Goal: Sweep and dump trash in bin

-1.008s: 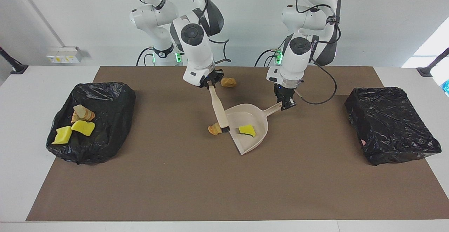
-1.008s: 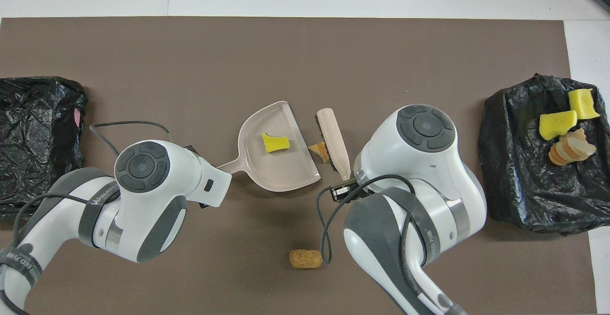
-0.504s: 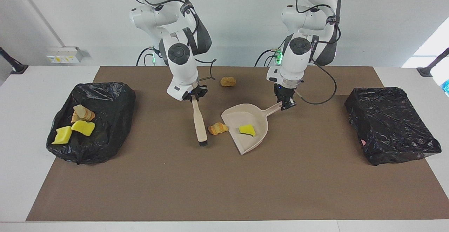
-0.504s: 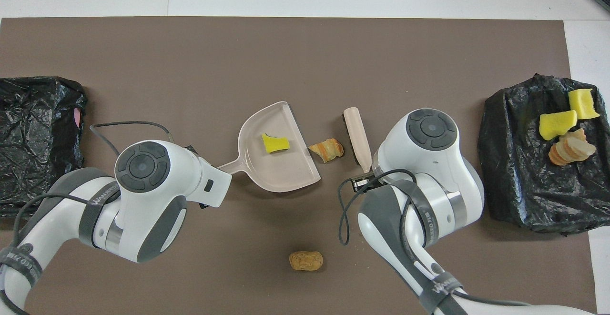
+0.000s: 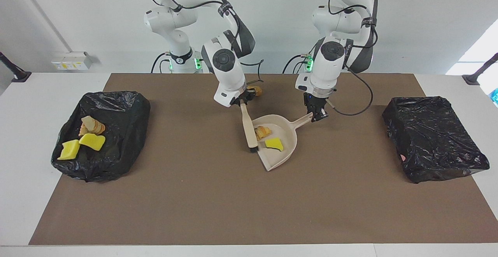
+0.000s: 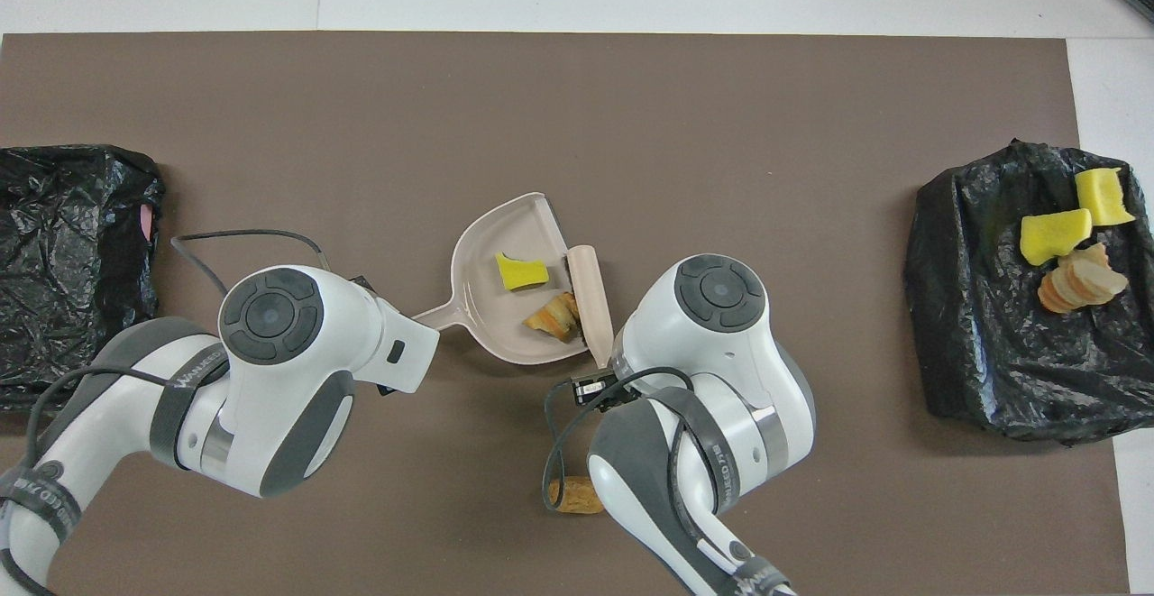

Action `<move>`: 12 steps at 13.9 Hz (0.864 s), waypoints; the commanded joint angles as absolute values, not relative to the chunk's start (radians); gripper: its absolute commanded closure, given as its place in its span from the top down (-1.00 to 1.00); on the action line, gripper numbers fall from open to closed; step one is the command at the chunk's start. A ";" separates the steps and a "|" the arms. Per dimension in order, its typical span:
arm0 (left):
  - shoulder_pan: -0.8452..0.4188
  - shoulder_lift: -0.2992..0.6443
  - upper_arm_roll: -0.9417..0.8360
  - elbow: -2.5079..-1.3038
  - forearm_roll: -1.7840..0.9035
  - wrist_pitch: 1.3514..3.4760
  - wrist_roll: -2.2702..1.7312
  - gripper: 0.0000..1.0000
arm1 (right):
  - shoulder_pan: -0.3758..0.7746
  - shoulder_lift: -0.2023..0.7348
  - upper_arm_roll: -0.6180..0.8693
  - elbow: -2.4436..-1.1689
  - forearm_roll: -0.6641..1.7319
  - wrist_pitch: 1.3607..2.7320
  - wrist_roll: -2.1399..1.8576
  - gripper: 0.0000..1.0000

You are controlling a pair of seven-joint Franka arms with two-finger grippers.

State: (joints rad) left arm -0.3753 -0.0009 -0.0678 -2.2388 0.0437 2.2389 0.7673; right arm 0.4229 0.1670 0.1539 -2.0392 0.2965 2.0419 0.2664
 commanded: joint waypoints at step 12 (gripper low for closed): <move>-0.376 -0.018 -0.066 -2.253 0.038 2.221 0.787 -1.00 | 0.454 -0.001 0.160 -1.962 0.328 1.713 0.237 -1.00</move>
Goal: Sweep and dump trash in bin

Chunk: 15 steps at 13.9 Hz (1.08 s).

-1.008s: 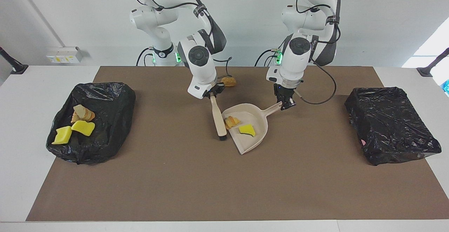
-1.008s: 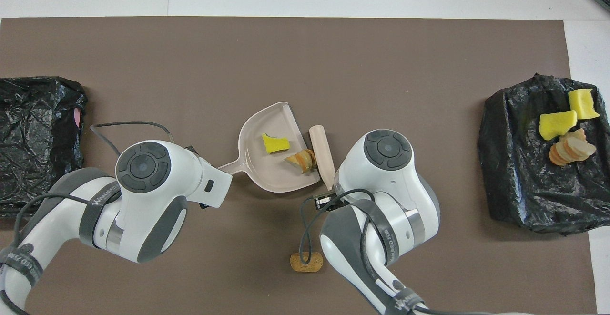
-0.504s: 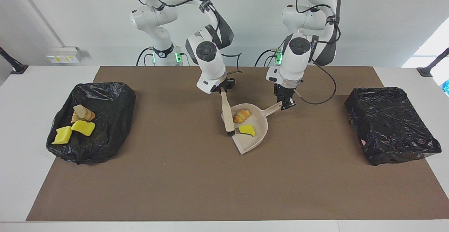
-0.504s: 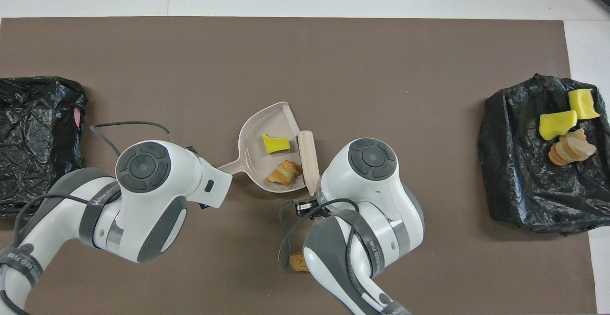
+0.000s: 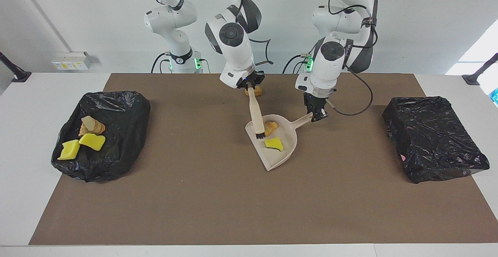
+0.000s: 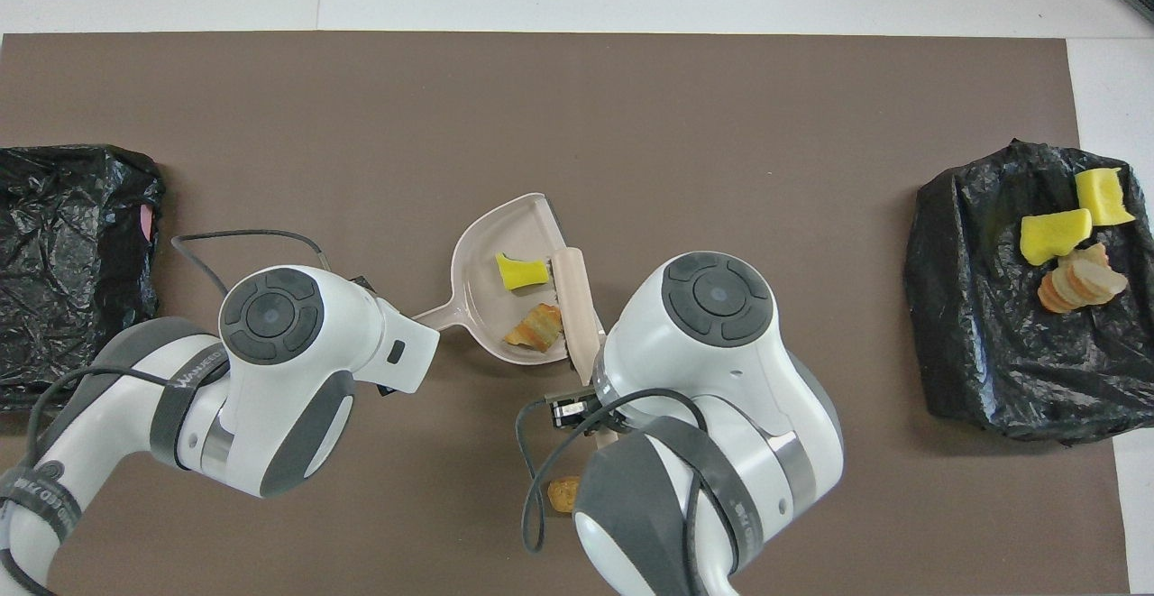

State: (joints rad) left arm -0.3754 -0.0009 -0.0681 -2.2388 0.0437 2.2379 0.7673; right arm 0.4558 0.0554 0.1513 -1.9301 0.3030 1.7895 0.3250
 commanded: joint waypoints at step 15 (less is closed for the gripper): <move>-0.374 -0.015 -0.066 -2.247 0.038 2.221 0.785 -1.00 | 0.793 -0.328 0.161 -2.557 0.509 1.910 0.023 -1.00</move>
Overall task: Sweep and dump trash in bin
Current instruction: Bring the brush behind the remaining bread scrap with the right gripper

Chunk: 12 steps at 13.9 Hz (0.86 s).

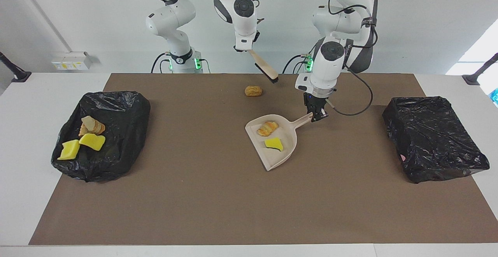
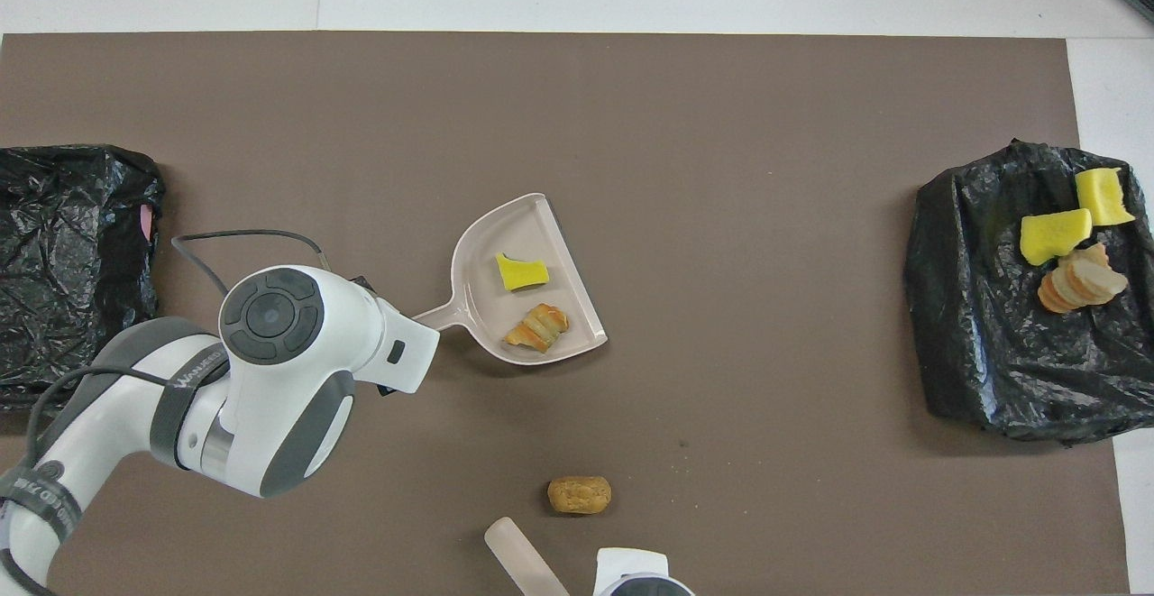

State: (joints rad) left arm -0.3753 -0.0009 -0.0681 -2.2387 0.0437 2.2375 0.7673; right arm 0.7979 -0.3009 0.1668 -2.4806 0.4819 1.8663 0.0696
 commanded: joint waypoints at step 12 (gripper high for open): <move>-0.382 -0.011 -0.066 -2.238 0.038 2.220 0.785 -1.00 | 0.398 -0.181 0.155 -2.508 0.376 1.953 -0.291 -1.00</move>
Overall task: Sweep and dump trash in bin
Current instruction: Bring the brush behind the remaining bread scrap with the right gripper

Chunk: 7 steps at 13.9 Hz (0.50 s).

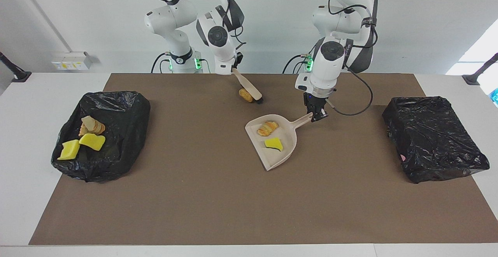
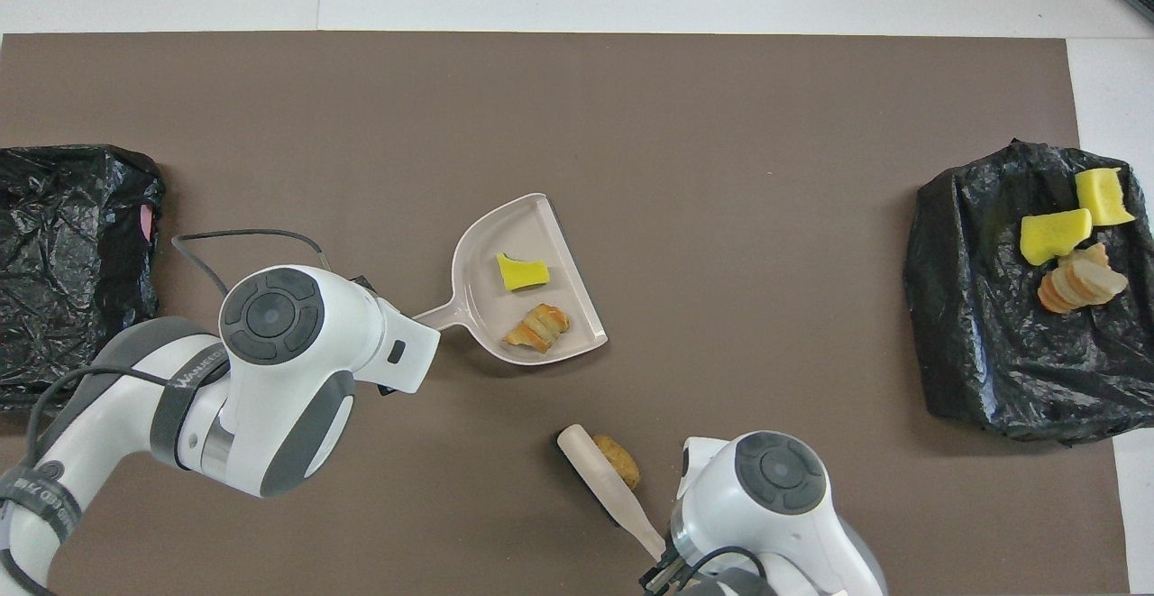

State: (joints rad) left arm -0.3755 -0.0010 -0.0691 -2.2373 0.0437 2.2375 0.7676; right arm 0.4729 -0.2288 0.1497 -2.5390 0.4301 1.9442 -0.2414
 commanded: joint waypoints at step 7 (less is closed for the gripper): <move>-0.379 -0.012 -0.066 -2.240 0.038 2.223 0.784 -1.00 | 0.209 -0.118 0.153 -2.389 0.201 1.939 -0.437 -1.00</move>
